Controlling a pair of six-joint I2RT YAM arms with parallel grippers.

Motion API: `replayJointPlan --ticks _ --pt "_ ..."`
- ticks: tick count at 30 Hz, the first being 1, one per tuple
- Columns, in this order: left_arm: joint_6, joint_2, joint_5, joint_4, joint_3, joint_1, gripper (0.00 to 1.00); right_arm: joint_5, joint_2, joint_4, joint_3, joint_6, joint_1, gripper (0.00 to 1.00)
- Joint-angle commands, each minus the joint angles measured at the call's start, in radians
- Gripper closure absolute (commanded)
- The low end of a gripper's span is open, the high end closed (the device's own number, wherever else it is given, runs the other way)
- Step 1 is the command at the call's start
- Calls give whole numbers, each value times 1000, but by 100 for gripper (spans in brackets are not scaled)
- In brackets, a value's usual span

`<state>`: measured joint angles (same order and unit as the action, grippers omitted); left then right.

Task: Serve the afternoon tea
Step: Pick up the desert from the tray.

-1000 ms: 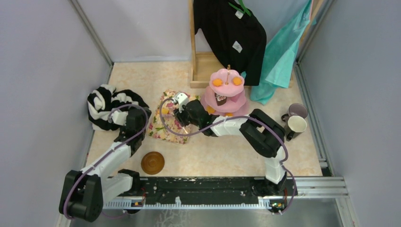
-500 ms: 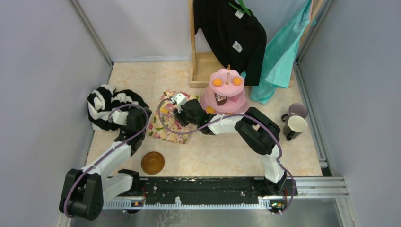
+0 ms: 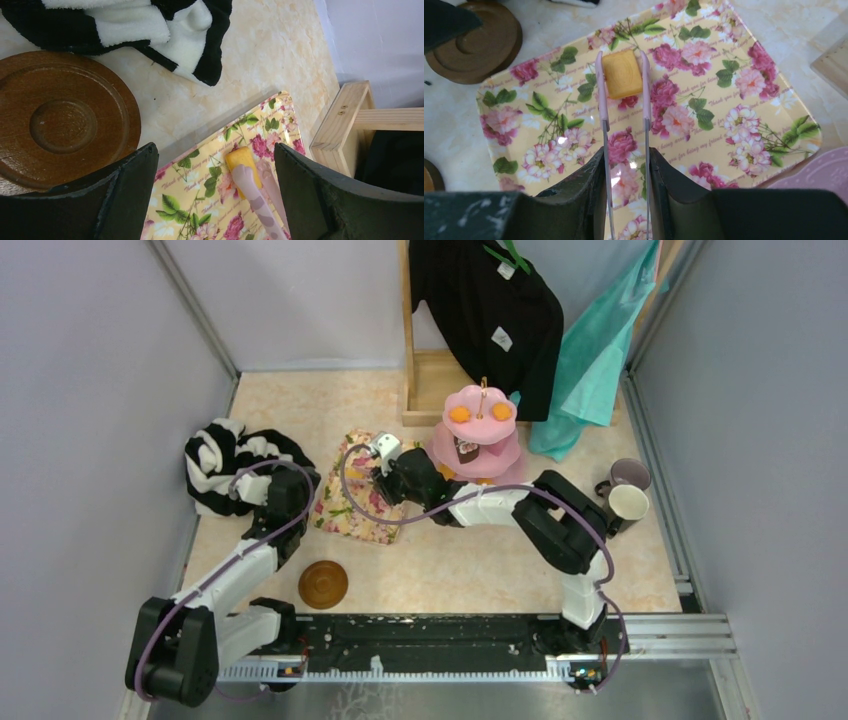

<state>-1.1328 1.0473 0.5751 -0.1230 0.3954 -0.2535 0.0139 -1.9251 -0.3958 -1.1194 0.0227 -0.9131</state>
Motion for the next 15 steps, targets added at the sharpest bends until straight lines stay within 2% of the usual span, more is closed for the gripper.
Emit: replayJointPlan --ticks 1,10,15 --pt "7 -15 9 18 15 -3 10 18 119 -72 18 26 3 88" --pt "20 -15 19 37 22 -2 10 67 223 -67 114 48 -12 89" --pt "29 -18 7 38 28 -3 10 153 359 -28 204 64 -35 89"
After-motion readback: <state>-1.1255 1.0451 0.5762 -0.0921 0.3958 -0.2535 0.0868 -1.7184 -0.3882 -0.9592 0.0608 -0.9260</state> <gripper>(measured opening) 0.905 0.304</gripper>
